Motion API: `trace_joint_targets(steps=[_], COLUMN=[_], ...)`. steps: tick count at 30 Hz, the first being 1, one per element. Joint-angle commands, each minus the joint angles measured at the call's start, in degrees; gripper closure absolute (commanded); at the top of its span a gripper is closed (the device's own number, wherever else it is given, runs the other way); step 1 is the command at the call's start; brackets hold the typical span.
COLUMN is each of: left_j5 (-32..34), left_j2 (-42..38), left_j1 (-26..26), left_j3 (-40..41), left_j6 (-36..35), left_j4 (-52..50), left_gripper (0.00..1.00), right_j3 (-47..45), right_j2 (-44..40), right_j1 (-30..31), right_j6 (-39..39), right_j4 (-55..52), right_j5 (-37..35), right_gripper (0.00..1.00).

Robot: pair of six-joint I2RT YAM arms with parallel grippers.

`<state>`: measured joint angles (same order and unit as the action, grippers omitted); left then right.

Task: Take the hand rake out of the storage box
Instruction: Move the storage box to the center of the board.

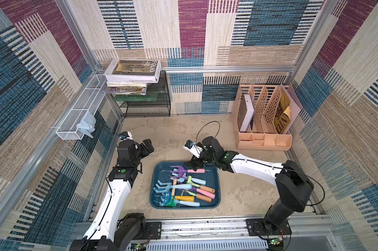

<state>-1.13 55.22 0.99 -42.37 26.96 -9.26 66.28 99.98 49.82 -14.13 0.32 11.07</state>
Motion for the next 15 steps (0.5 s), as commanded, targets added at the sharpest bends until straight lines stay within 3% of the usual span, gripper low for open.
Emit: trace_joint_targets(steps=[1,2,7,15], left_j5=[-3.5,-3.9,-4.9,-9.8], left_j2=[-0.7,-0.4,-0.3,-2.0], left_j1=[0.0,-0.1,-0.4,-0.5], left_j3=[-0.4,-0.8,-0.4,1.9], left_j6=[-1.0,-1.4,-1.5,-1.7], left_j4=[-1.4,-2.0,-1.4,3.0], left_gripper=[0.01,0.01,0.01,0.01], right_j3=[4.6,6.3,11.1,13.5], right_j2=[5.2,7.2,12.2,16.1], right_j1=[0.6,0.5,0.5,-2.9], right_j6=[-5.6,-5.5,-5.2,-2.3], right_j4=[-10.7,-11.9,-14.0,-13.3], right_j5=[-2.5,-3.3,-6.3,-8.9], right_gripper=[0.12,0.20,0.31,0.67])
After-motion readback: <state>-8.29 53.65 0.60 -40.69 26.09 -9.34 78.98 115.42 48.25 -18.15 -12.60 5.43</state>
